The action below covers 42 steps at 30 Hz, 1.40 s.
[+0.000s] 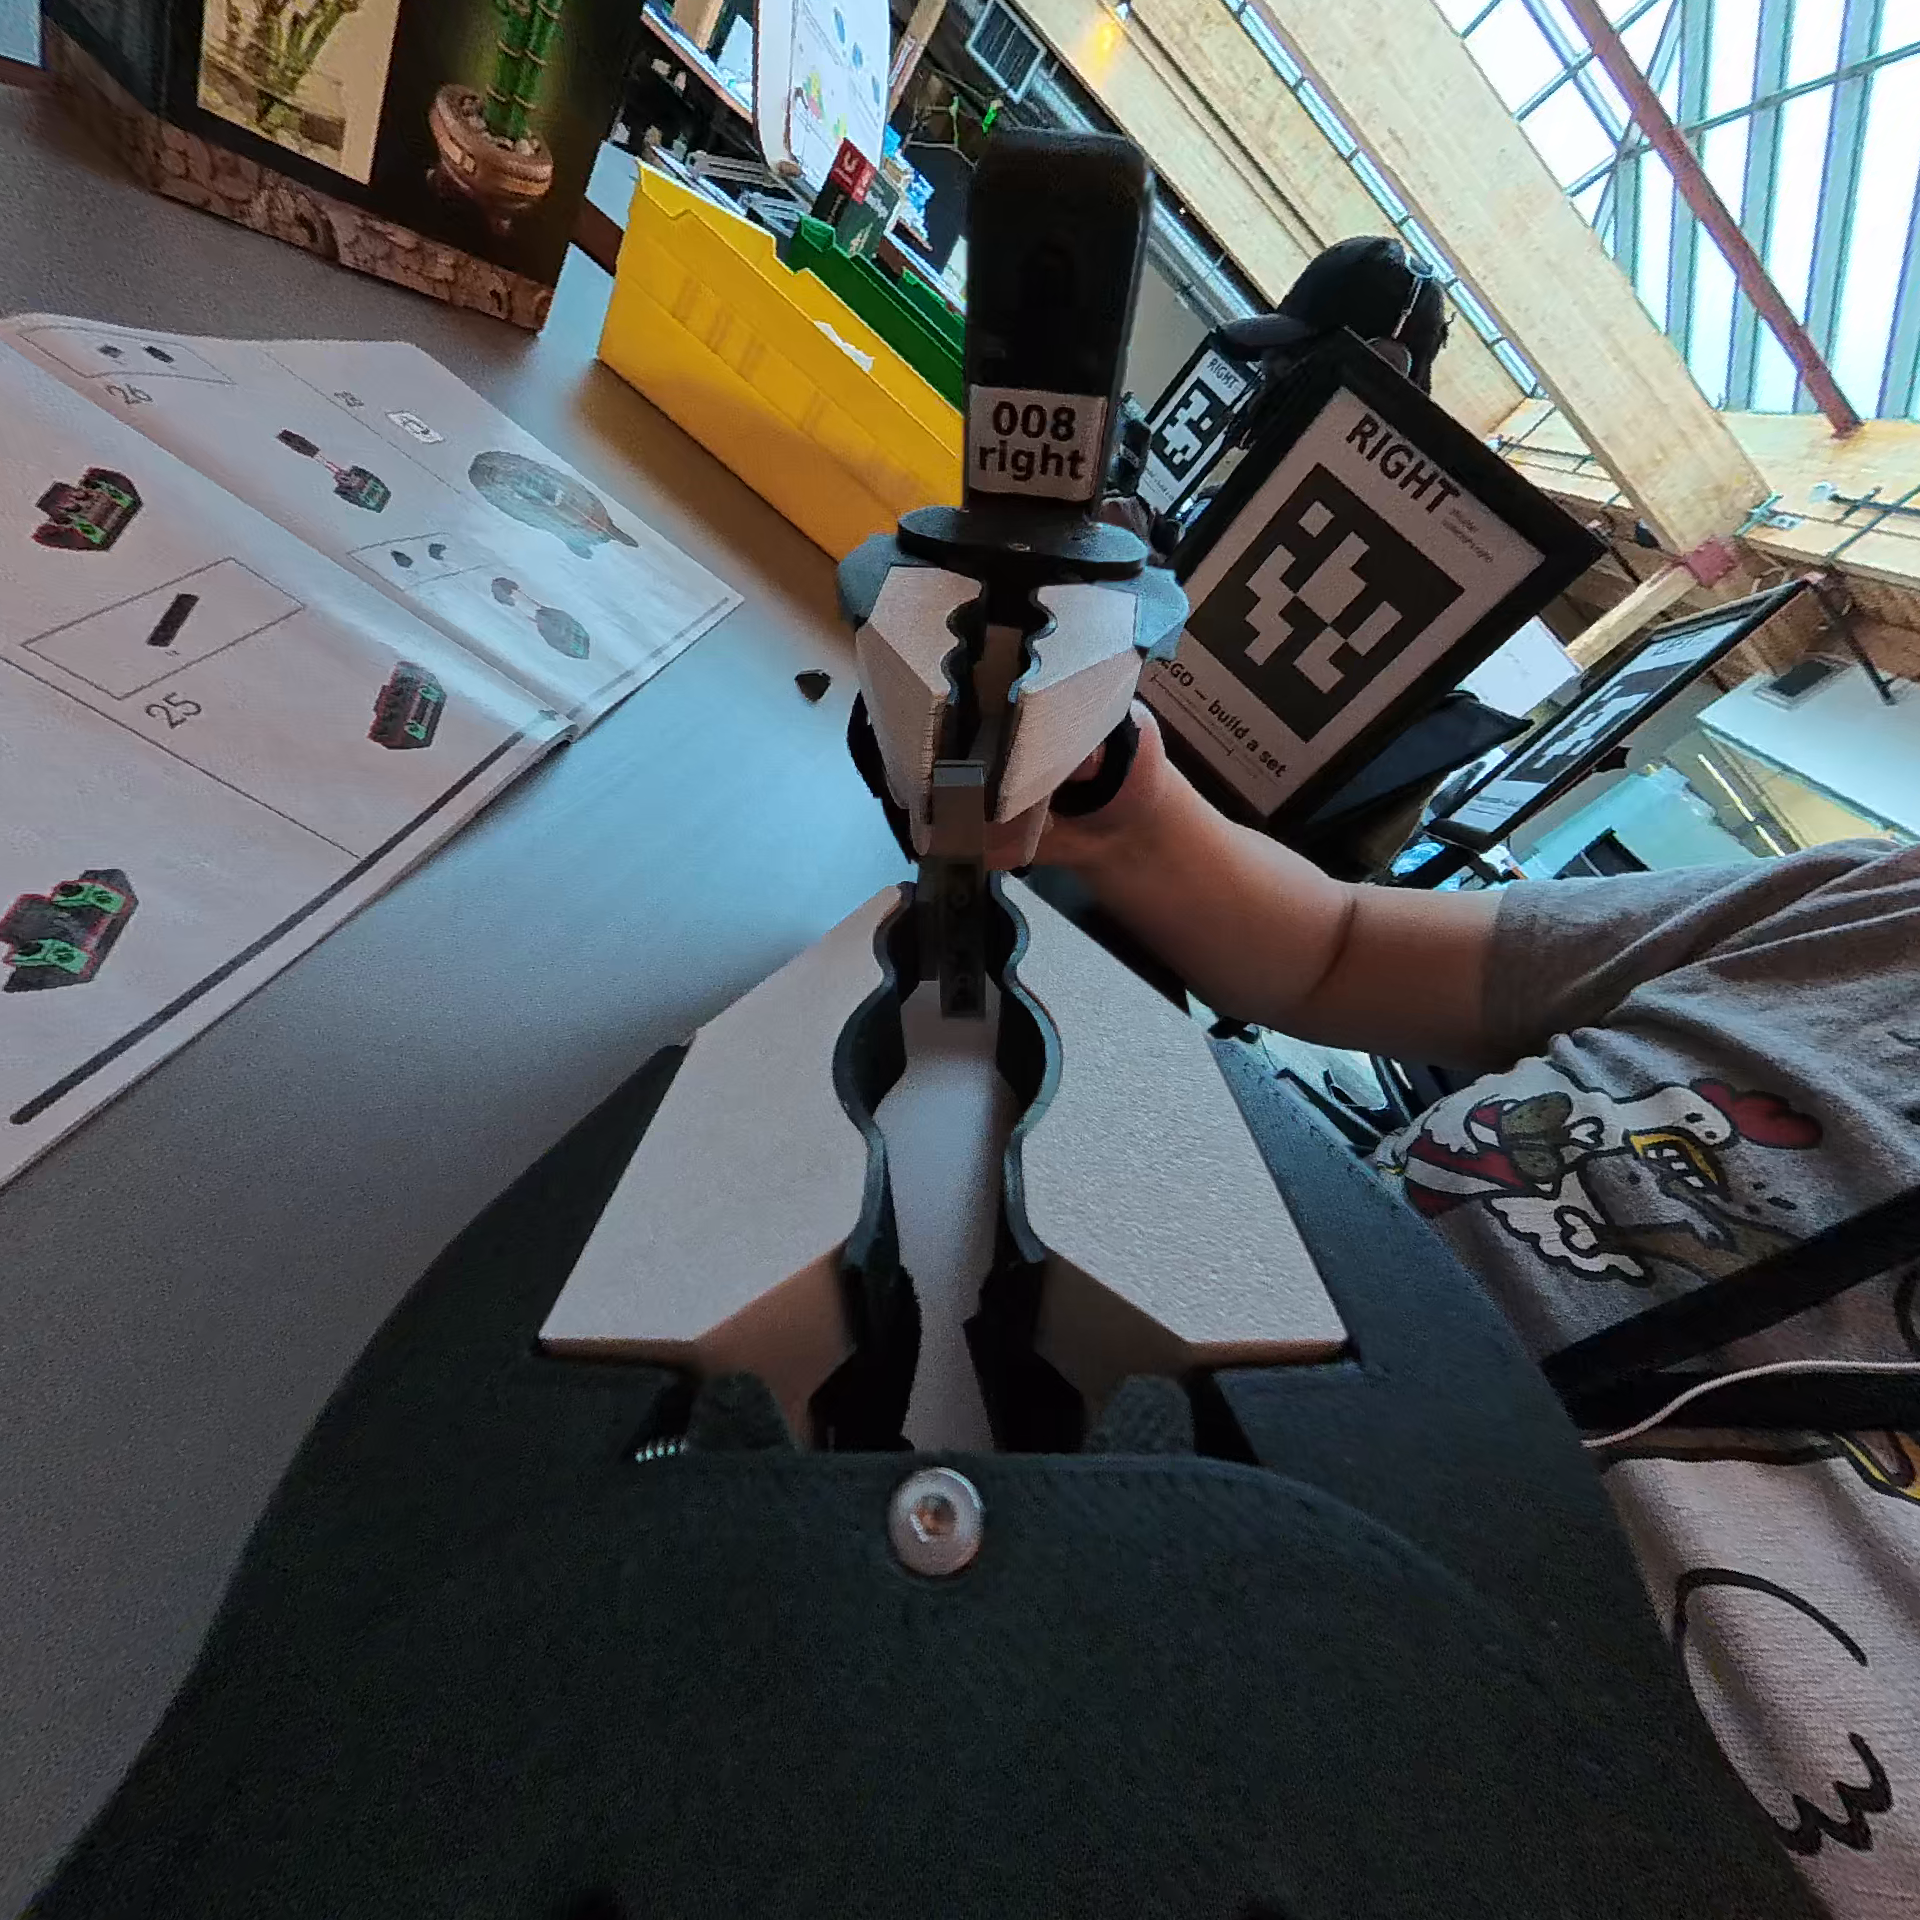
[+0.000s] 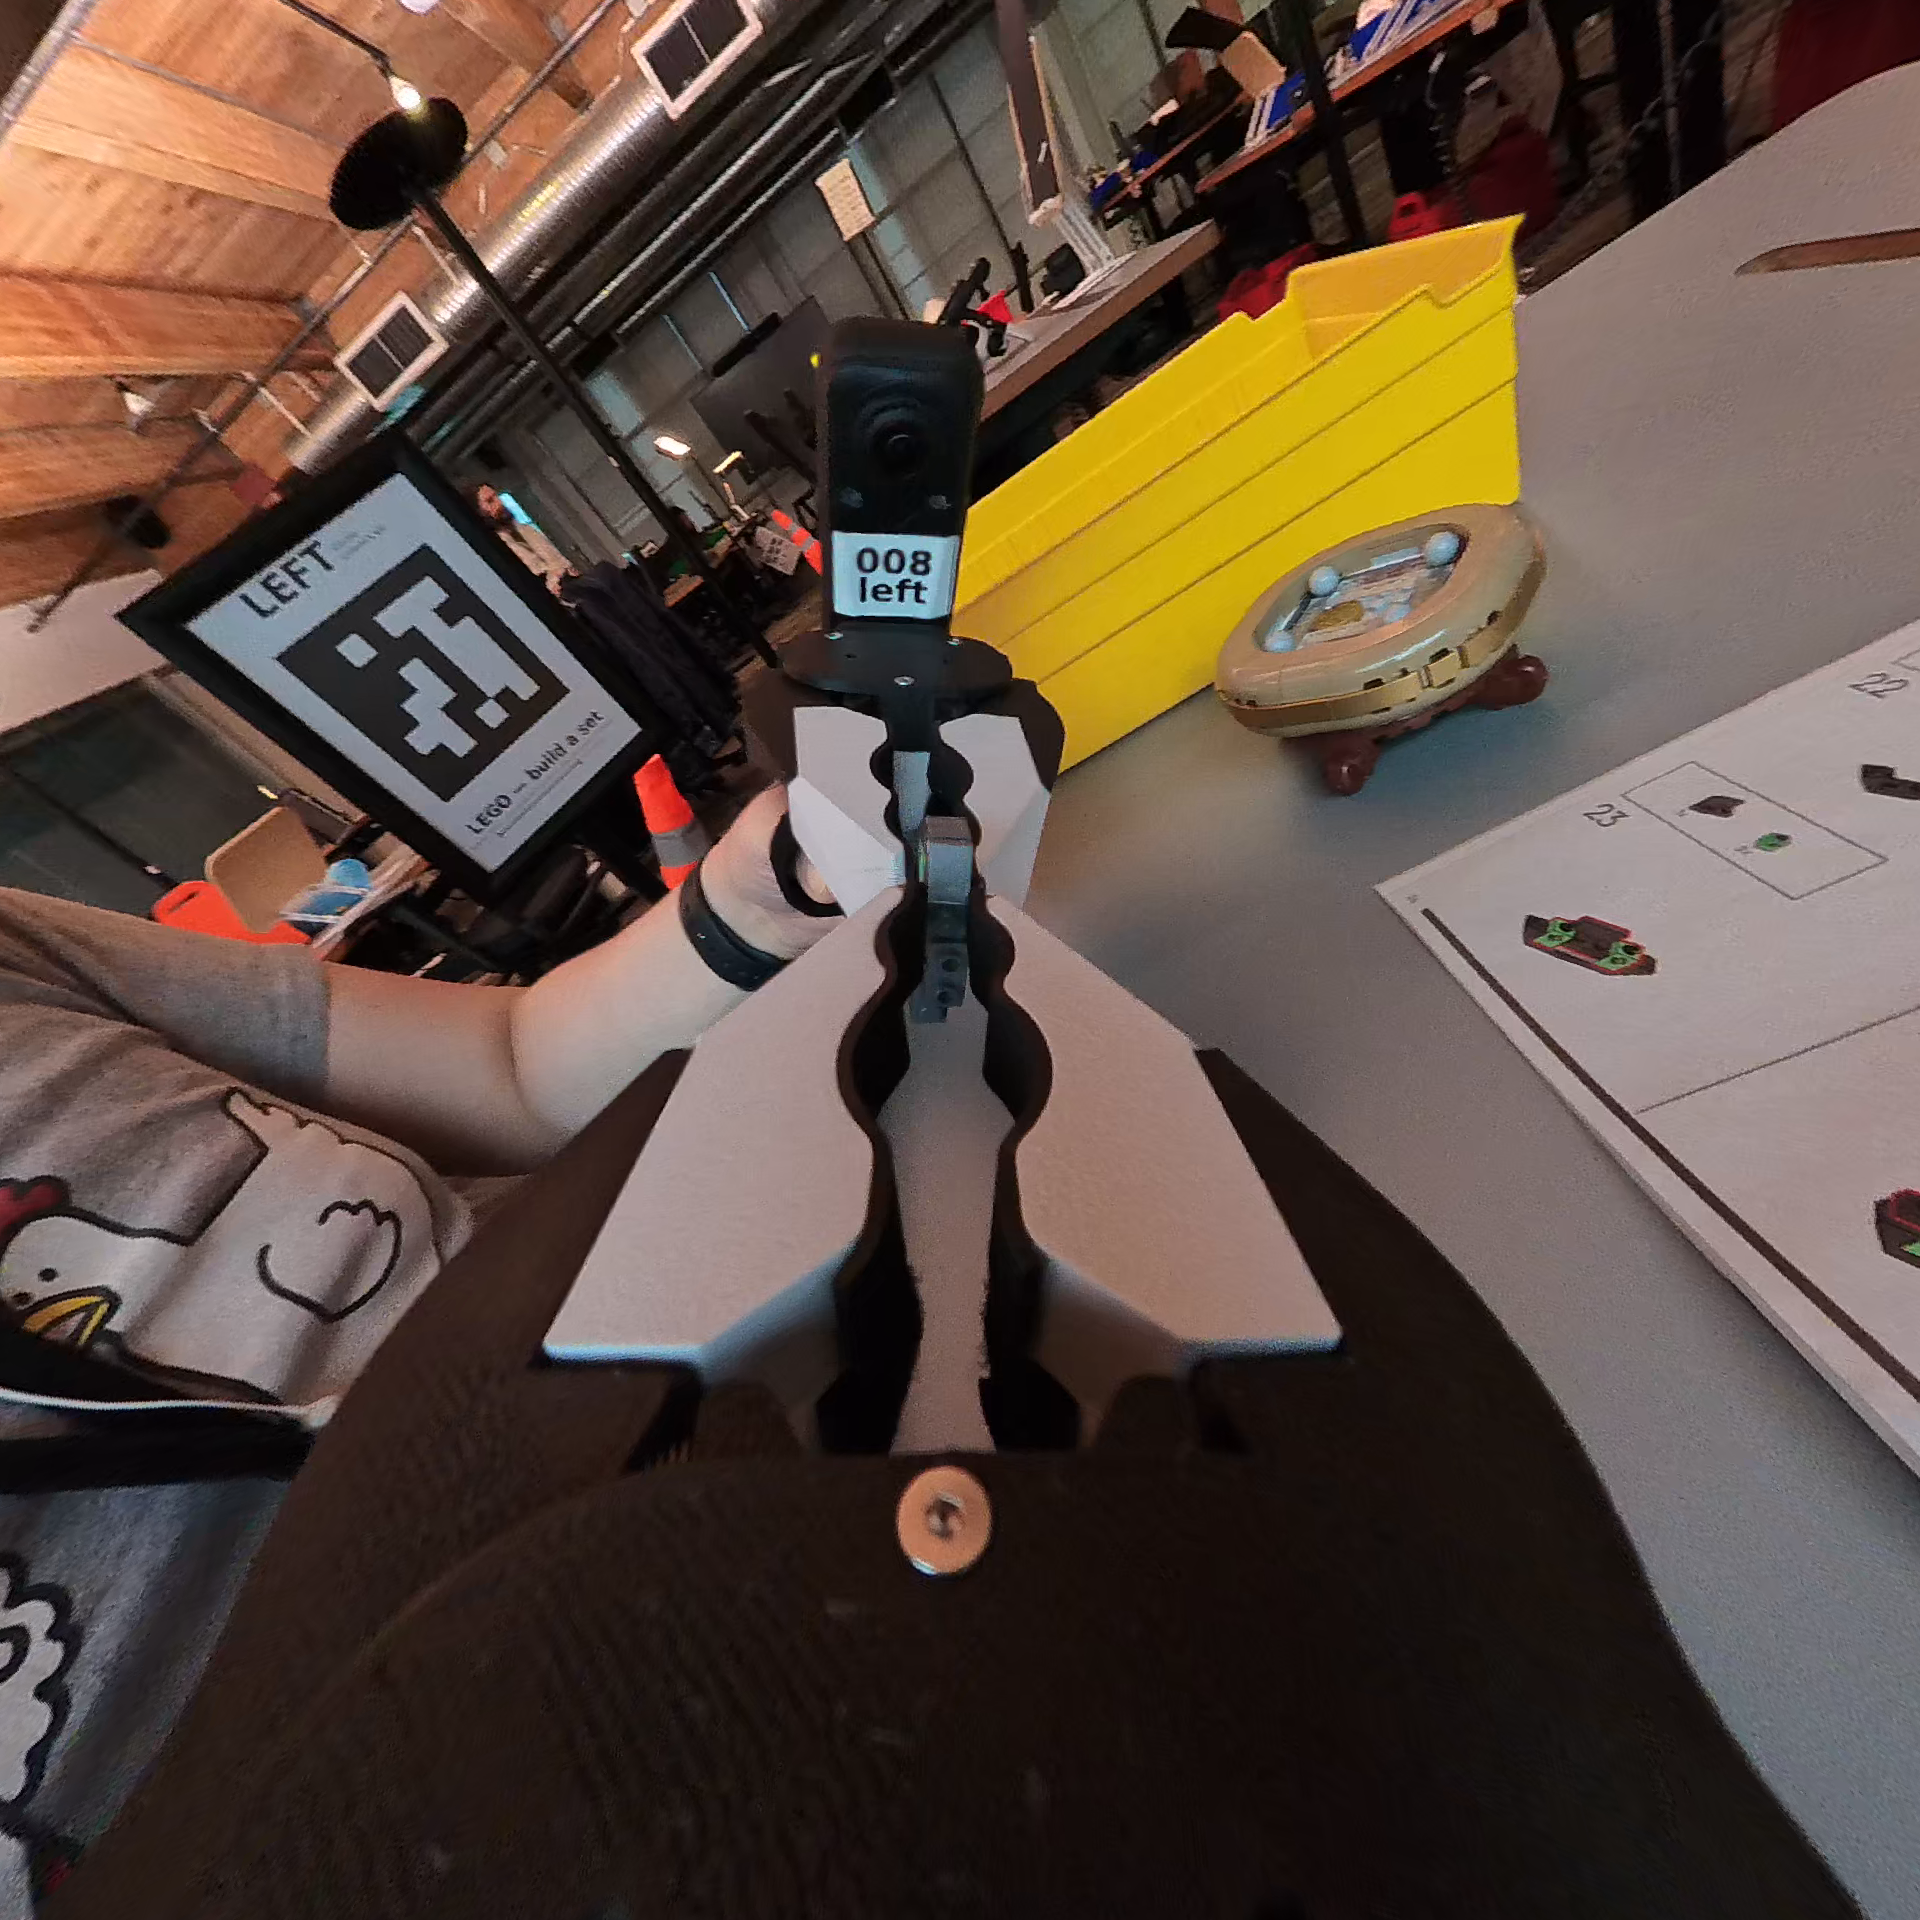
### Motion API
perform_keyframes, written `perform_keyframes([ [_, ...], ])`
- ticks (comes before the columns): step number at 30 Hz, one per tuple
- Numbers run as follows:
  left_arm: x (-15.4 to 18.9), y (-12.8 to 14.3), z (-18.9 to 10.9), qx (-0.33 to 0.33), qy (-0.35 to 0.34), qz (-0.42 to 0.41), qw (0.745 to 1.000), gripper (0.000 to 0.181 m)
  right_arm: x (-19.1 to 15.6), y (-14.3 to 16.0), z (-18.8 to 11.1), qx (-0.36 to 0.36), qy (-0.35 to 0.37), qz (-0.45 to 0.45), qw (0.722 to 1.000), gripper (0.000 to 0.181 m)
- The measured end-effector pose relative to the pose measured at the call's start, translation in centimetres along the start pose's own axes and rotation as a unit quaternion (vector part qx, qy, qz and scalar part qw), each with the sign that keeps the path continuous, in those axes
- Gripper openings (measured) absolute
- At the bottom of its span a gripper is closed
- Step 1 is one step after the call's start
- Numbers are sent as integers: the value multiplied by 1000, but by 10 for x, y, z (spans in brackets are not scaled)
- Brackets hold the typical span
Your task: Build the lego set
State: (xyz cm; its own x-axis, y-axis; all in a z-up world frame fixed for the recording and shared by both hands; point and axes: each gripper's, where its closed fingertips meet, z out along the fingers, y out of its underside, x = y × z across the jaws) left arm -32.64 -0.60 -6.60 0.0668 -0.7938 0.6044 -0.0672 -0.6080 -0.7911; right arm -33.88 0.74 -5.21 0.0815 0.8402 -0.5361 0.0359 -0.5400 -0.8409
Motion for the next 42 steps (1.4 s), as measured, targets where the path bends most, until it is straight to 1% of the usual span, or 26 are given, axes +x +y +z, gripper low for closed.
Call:
perform_keyframes([
  [2,-2,0,-1,-2,-9,3,1000,9,2,0,1,1,12,-5,1000,6],
  [3,-1,0,-1,-3,-6,4,1000,9,1,0,1,3,7,-5,1000,6],
  [7,10,0,0,-4,27,6,1000,9,-10,0,-2,4,-57,29,998,6],
  [16,16,4,3,-16,47,6,999,9,-16,3,-4,-7,-85,14,996,6],
  [21,14,7,3,-26,40,8,999,9,-15,6,-4,-18,-80,9,997,6],
  [33,3,10,2,-35,1,15,999,9,-5,9,0,-31,-3,-40,999,7],
  [39,9,14,6,-50,18,21,998,9,-11,13,-4,-43,-59,-12,997,6],
  [42,12,15,7,-51,27,21,998,9,-15,13,-5,-41,-76,-10,996,6],
])
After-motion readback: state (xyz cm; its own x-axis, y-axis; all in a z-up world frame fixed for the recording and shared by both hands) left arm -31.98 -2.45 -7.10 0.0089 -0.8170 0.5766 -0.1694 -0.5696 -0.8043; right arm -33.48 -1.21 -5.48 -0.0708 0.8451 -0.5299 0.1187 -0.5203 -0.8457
